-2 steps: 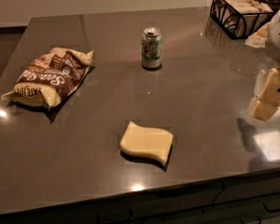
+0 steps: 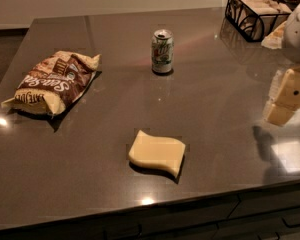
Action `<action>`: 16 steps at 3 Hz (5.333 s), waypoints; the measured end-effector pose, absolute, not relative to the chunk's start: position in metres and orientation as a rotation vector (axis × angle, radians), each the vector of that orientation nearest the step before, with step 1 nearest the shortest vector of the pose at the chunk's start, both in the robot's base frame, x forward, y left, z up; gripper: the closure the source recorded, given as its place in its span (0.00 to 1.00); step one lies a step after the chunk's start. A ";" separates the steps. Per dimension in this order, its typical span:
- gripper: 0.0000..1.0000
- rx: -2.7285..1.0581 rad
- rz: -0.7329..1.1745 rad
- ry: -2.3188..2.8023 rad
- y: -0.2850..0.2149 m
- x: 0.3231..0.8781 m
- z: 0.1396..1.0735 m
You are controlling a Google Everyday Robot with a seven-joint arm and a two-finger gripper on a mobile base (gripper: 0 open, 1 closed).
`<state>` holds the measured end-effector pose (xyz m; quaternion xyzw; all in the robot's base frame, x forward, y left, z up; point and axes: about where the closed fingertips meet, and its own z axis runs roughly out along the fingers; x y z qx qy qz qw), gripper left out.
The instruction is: Move 7up can near sponge
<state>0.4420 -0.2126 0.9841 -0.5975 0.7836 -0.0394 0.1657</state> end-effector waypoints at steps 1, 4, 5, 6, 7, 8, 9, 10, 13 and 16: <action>0.00 -1.601 -0.049 2.238 -0.196 0.472 0.983; 0.00 -1.167 -0.019 2.246 -0.142 0.601 0.964; 0.00 -1.027 0.035 2.219 -0.127 0.644 0.960; 0.00 -0.948 0.093 2.194 -0.113 0.682 0.950; 0.00 -0.927 0.146 2.166 -0.098 0.713 0.942; 0.00 -0.932 0.190 2.153 -0.086 0.737 0.933; 0.00 -0.962 0.243 2.144 -0.071 0.751 0.927; 0.16 -1.015 0.281 2.148 -0.060 0.750 0.927; 0.85 -1.193 0.279 2.137 -0.050 0.719 0.936; 1.00 -1.542 0.353 1.863 -0.025 0.588 0.968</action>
Offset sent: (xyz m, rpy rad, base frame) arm 0.1327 0.0528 -0.0125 0.2418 -0.1273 -0.2692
